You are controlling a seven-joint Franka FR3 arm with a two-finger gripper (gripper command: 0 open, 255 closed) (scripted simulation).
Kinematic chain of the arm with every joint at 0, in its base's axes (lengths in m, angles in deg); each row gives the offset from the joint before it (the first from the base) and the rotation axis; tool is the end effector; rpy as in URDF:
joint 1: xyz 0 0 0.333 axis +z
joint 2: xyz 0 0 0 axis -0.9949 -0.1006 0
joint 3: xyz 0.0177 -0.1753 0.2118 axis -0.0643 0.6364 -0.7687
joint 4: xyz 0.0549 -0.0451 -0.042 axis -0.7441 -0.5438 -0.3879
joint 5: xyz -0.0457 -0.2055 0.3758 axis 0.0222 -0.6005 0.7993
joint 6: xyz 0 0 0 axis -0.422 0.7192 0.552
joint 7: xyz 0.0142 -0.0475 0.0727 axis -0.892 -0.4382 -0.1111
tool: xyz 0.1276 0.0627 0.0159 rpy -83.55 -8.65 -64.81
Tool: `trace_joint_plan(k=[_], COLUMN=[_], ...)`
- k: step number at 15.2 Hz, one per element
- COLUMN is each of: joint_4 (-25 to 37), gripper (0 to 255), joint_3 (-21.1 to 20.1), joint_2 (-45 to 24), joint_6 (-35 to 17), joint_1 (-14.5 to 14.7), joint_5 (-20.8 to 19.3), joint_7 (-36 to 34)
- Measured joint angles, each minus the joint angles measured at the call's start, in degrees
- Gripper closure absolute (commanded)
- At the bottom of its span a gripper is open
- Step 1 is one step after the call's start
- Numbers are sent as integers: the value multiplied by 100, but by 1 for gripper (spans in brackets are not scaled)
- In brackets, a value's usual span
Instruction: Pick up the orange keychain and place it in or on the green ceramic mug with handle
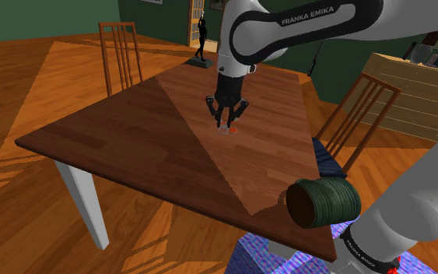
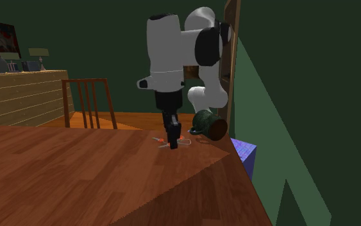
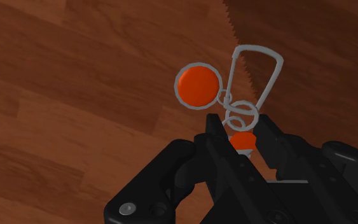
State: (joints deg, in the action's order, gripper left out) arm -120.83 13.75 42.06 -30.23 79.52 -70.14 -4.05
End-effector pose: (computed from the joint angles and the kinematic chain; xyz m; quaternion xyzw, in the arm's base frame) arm 0.5363 0.1892 0.3583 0.9559 -0.2916 -0.0357 0.0062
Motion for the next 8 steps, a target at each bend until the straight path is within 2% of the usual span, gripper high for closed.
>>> trace_joint_plan(k=[8], joint_4=[462], gripper=[255], joint_3=[25], joint_2=[152], joint_6=[605], joint_1=[-15], joint_5=[48], joint_7=[29])
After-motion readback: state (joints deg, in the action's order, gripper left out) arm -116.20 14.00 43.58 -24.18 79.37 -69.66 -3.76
